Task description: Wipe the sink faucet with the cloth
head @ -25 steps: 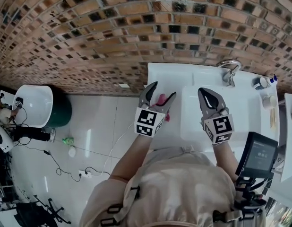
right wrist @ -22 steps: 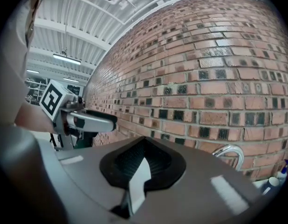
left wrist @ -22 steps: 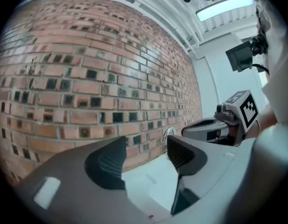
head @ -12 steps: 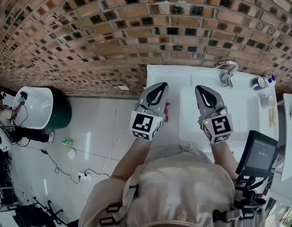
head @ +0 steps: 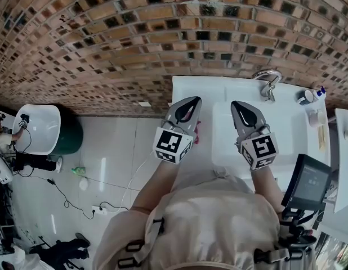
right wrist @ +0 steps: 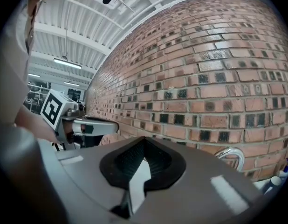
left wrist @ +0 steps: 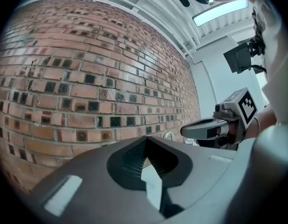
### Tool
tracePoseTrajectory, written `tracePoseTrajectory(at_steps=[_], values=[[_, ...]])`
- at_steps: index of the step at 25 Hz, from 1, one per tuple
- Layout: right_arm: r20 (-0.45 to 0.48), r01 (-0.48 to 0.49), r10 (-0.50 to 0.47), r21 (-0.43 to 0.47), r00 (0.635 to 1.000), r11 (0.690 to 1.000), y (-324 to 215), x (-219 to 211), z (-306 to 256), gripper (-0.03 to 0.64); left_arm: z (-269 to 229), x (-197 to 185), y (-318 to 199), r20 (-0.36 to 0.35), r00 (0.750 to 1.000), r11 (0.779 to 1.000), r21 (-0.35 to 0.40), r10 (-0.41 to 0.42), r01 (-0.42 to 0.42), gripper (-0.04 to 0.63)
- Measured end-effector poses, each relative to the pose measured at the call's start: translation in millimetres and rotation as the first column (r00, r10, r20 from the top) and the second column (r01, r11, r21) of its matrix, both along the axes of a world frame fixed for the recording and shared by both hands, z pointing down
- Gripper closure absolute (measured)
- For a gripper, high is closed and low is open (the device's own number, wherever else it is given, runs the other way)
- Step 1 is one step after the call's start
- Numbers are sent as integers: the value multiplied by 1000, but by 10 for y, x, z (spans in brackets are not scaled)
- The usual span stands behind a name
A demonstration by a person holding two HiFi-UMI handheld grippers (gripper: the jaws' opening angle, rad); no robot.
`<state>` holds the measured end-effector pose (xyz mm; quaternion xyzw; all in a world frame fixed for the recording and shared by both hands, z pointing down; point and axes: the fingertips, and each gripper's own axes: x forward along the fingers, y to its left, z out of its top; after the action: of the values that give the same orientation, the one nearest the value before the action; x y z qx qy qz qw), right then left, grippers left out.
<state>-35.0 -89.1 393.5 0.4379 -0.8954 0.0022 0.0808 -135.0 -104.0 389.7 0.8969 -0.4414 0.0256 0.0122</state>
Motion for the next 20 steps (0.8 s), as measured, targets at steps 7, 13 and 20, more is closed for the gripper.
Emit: tracePoseTrajectory(at_steps=[7,13,20], values=[[-22,6,-6,15,1000,1000,47,-23,-26,624,-48,39,33,13,1000,999,29,13,-13,592],[-24,0,0,20,1000,1000,52,16,-27,624,-42,57,41,23,1000,999,38,12,-13,592],[-35,1,0,17,999,1000,103,42,-8,624,-81,32,79,48,999,996,84,-9,5,592]])
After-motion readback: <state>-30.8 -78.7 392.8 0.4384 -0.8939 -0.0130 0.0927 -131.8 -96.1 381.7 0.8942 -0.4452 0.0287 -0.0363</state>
